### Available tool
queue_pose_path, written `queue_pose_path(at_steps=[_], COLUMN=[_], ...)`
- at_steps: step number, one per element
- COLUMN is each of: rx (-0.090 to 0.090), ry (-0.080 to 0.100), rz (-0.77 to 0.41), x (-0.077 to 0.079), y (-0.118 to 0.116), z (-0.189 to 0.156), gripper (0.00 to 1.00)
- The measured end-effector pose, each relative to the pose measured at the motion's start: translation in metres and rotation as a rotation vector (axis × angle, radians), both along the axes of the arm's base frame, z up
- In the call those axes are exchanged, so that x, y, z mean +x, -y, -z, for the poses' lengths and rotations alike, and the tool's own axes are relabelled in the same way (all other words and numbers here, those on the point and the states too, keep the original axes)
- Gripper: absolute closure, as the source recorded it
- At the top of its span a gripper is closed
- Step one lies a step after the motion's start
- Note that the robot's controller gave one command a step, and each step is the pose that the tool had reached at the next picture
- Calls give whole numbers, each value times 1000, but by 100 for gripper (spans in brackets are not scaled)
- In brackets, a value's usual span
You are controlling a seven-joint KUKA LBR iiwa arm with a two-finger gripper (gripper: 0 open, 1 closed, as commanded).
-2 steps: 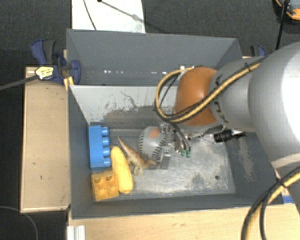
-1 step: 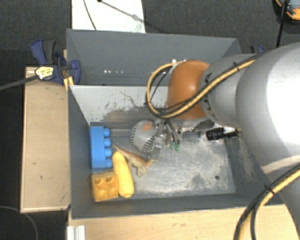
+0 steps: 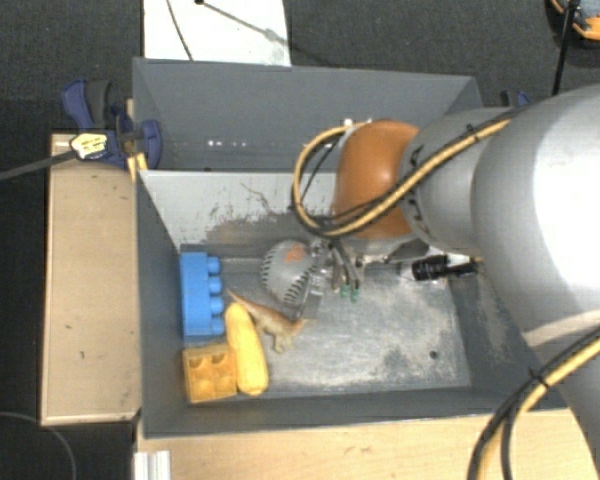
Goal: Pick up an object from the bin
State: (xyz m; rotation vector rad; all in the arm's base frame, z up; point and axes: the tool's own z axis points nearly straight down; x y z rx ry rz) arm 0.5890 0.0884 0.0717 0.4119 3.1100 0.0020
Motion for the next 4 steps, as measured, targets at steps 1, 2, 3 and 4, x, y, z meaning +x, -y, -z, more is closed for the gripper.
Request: queue_pose_path(at_steps=[1,2,3,4], rx=[0,0,0,0], ry=[-1,-4,-2,0], rz=[0,-2,-2,-4], x=[-1,-1,0,0], y=[0,0,0,0], z=[-3,-11,-20,-25], gripper=[100,100,100,100])
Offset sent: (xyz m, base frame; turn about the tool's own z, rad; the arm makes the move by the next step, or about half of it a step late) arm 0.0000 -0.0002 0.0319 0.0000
